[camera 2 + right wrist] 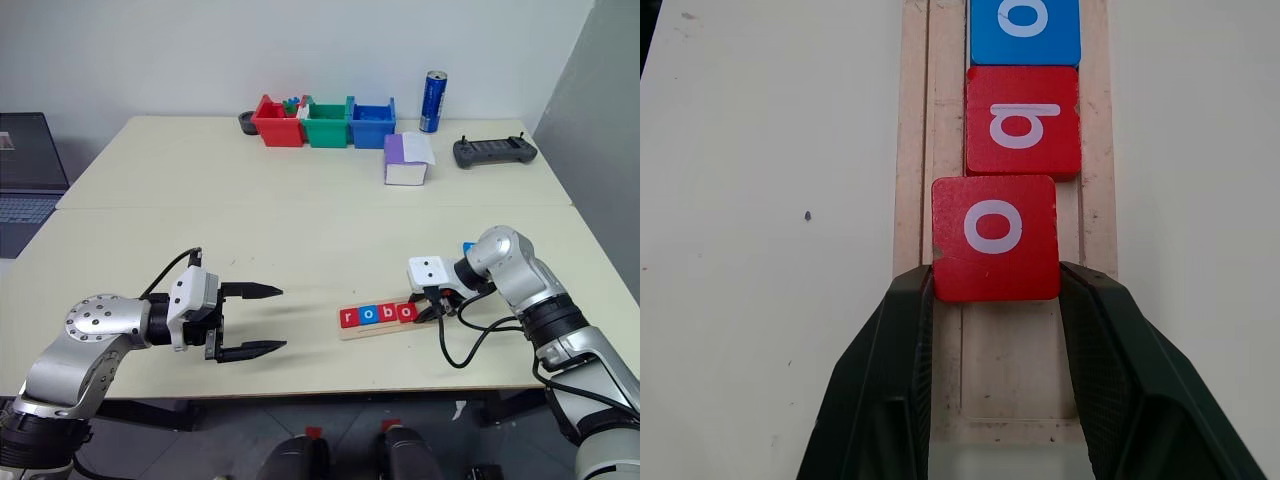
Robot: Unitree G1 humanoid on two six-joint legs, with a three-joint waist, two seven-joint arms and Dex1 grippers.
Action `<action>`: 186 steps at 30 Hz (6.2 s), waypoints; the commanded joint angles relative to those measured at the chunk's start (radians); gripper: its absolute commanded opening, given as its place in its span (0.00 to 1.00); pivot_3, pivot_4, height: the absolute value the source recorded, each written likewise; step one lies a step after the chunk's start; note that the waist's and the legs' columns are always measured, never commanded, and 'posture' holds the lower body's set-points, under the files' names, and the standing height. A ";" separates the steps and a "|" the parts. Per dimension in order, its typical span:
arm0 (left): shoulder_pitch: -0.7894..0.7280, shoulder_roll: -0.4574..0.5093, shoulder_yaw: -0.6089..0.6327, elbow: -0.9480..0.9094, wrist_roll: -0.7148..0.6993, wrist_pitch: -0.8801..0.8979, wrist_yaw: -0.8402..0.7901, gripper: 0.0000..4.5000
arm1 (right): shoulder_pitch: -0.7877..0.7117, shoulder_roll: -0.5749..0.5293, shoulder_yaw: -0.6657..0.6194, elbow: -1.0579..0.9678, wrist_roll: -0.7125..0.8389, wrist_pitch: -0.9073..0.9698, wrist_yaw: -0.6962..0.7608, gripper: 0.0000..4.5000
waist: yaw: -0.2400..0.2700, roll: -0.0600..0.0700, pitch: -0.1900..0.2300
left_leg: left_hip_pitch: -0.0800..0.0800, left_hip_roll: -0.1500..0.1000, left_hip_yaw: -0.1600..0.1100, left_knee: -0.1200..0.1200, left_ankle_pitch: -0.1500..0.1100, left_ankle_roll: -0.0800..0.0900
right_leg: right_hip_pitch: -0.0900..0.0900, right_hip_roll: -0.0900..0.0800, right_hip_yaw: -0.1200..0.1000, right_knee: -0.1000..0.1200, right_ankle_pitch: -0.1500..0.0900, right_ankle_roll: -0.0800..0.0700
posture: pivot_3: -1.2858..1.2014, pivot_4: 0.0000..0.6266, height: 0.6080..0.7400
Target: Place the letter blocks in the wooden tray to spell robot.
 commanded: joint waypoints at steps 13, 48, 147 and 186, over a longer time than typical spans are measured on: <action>-0.005 -0.001 0.005 0.004 -0.002 -0.031 -0.004 1.00 | -0.066 0.020 0.001 0.041 -0.049 -0.012 -0.004 0.32 | -0.001 0.000 0.000 | 0.000 0.000 0.000 0.000 0.000 0.000 | 0.000 0.000 0.000 0.000 0.000 0.000 | 0.52 0.24 1.00; 0.034 -0.001 0.018 -0.025 -0.007 -0.033 0.018 1.00 | -0.167 0.054 0.089 0.143 -0.063 -0.154 0.101 0.32 | -0.001 0.000 0.000 | -0.001 0.000 0.000 0.000 0.000 0.000 | -0.001 0.000 0.000 0.000 0.000 0.000 | 0.52 0.24 1.00; 0.043 -0.003 0.014 -0.024 -0.010 -0.027 0.004 1.00 | -0.021 0.244 -0.613 0.076 0.196 0.758 -1.289 0.99 | 0.010 0.000 0.000 | -0.002 -0.001 0.001 -0.006 0.000 0.000 | -0.003 0.000 0.001 -0.004 0.000 0.000 | 0.52 0.24 1.00; -0.044 -0.016 -0.035 0.090 0.013 -0.070 -0.063 1.00 | 0.366 0.166 -0.679 -0.882 0.374 1.403 -1.221 0.32 | -0.007 0.000 0.000 | -0.002 0.000 0.001 -0.012 0.000 0.000 | -0.004 0.000 0.000 -0.008 0.000 0.000 | 0.52 0.24 1.00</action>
